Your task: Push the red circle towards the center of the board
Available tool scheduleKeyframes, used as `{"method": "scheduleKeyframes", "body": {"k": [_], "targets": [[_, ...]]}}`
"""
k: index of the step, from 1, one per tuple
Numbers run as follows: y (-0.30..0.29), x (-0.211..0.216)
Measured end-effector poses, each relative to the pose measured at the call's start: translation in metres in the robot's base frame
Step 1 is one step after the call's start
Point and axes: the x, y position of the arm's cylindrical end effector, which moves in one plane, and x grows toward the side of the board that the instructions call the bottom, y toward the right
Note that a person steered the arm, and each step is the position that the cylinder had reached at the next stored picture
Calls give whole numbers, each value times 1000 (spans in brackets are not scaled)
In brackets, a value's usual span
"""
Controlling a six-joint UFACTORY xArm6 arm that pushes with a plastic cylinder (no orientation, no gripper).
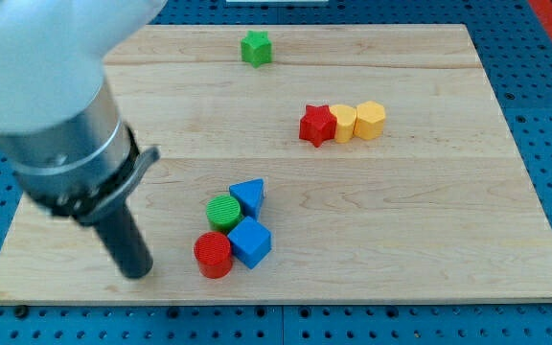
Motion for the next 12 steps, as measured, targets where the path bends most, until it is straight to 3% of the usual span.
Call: {"method": "scheduleKeyframes", "body": {"k": [1, 3, 4, 7, 9, 10, 12], "targets": [[7, 15], [91, 16], [101, 13], [48, -34], [43, -88], [-6, -89], [-18, -128]]}}
